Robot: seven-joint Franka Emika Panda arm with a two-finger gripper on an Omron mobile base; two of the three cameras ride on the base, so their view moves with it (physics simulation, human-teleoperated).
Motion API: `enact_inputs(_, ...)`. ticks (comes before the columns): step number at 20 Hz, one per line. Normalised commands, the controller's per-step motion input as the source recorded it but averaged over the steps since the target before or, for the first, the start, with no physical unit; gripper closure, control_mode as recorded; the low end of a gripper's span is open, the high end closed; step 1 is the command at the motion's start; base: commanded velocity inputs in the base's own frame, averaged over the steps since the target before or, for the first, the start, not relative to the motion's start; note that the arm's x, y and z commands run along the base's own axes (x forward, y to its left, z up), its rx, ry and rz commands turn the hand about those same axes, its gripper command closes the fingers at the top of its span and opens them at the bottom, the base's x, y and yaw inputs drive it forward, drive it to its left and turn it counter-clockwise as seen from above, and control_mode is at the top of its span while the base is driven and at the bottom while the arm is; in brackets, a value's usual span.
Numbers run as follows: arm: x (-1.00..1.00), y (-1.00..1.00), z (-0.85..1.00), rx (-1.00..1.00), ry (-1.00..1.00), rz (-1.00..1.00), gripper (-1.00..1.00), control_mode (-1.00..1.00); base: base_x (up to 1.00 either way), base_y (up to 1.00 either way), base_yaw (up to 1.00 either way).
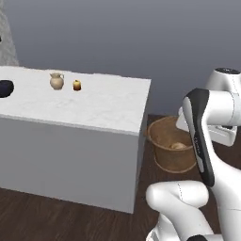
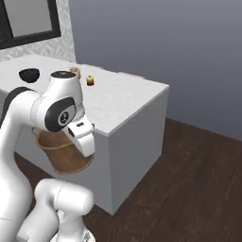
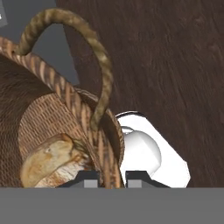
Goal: Open the cabinet, pick up the bread from the cabinet and place it in the basket. Then move the basket to the dining counter.
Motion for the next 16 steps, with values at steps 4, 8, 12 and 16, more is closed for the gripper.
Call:
enact_inputs(4, 0.0, 0.0, 0.0, 0.0, 0.0, 0.0, 1.0, 1.0, 0.24, 0.98, -0.31)
enact_inputs(8, 0.0, 0.0, 0.0, 0.0, 0.0, 0.0, 1.0, 1.0, 0.09, 0.88, -0.36)
enact_inputs(12, 0.0, 0.0, 0.0, 0.0, 0.0, 0.0, 1.0, 1.0, 0.17, 0.81, -0.36)
enact_inputs(16, 0.0, 0.0, 0.0, 0.0, 0.0, 0.0, 1.0, 1.0, 0.24, 0.78, -0.34)
